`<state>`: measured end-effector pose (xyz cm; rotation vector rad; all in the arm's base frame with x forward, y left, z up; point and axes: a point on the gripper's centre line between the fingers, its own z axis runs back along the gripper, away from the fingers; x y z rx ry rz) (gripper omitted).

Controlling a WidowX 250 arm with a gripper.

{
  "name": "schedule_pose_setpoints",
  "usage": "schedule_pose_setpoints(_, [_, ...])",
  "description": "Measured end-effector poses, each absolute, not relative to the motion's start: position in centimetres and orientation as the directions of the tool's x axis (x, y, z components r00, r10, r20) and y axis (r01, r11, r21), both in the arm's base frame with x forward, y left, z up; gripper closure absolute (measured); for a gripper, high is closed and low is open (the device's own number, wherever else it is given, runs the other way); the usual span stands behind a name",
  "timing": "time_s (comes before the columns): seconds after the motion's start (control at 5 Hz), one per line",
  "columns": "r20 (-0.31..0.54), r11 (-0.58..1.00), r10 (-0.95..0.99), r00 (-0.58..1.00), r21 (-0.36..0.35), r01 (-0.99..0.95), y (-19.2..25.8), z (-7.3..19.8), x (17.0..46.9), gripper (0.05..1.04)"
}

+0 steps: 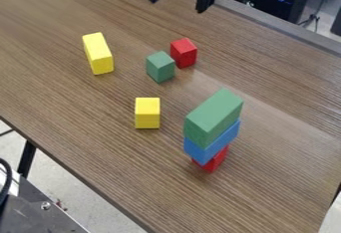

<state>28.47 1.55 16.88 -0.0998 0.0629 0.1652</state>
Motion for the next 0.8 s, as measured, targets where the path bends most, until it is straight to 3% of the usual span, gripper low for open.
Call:
schedule_pose_setpoints(0.4, [-0.144,0.99,0.107,0.984,-0.071,-0.118,0.5,15.2,27.5,0.083])
schedule_pose_setpoints(0.8, [-0.156,0.998,0.014,0.988,-0.051,-0.022,-2.3,14.2,24.9,0.083])
